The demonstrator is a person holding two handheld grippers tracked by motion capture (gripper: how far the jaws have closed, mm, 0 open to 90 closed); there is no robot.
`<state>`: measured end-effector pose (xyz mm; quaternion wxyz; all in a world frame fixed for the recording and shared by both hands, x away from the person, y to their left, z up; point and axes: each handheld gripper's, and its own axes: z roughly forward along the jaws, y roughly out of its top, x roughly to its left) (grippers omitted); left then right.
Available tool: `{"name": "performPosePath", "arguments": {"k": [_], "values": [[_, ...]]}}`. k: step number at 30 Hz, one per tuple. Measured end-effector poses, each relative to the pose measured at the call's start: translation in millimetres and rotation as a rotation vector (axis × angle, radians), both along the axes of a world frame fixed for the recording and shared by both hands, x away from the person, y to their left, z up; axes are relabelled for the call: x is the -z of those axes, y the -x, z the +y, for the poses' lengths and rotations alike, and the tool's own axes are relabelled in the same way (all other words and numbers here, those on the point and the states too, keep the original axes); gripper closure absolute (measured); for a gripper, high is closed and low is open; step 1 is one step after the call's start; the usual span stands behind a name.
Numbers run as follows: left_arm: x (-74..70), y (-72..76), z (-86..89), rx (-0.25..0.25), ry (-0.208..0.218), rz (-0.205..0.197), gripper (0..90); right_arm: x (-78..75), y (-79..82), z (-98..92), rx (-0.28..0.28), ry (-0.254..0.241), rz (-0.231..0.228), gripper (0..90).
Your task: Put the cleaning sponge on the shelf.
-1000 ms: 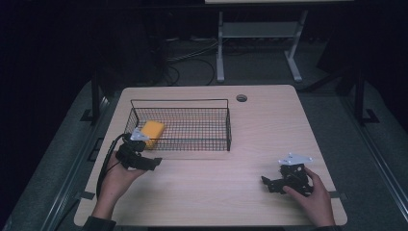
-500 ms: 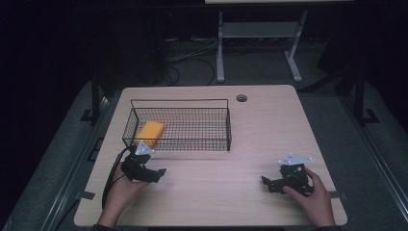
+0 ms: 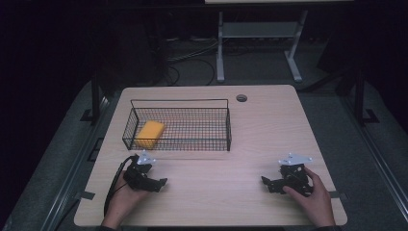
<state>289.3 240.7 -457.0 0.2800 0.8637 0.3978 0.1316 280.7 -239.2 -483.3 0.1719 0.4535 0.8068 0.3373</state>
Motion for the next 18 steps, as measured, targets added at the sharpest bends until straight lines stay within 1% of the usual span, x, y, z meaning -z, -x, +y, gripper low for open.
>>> {"name": "performPosePath", "arguments": {"k": [3, 7, 10, 11, 12, 13, 14, 15, 16, 17, 18], "values": [[2.4, 0.5, 1.6, -0.007, 0.012, 0.002, 13.4, 0.1, 0.0, 0.0, 0.0, -0.001, 0.0, 0.4], [5.0, 1.5, 3.8, 0.002, 0.006, -0.014, 12.9, 0.0, 0.0, 0.0, 0.0, -0.001, 0.0, 0.4], [7.7, 4.1, 6.2, -0.001, 0.028, -0.042, 12.7, 0.0, 0.1, 0.0, -0.001, 0.0, 0.0, 0.3], [8.9, 5.1, 7.2, 0.001, 0.038, -0.054, 12.7, 0.0, 0.1, 0.0, -0.001, -0.001, 0.0, 0.4], [11.2, 7.1, 9.3, 0.002, 0.058, -0.076, 12.7, 0.0, 0.1, 0.0, 0.0, -0.001, 0.0, 0.4], [11.2, 7.1, 9.3, 0.002, 0.058, -0.076, 12.6, 0.0, 0.1, 0.0, 0.0, -0.001, 0.0, 0.4], [13.2, 9.1, 11.2, 0.003, 0.076, -0.095, 12.6, 0.0, 0.2, 0.1, 0.0, -0.001, 0.001, 0.4], [13.2, 9.1, 11.2, 0.003, 0.076, -0.095, 12.6, 0.0, 0.2, 0.1, 0.0, -0.001, 0.001, 0.4], [15.1, 10.9, 12.7, 0.004, 0.091, -0.111, 12.6, -0.1, 0.3, 0.2, 0.002, -0.001, 0.002, 0.3], [15.1, 10.9, 12.7, 0.004, 0.091, -0.111, 12.6, -0.1, 0.3, 0.2, 0.002, -0.001, 0.002, 0.3], [16.0, 11.9, 13.5, 0.003, 0.098, -0.121, 12.6, -0.1, 0.3, 0.2, 0.002, -0.001, 0.001, 0.4]]}}
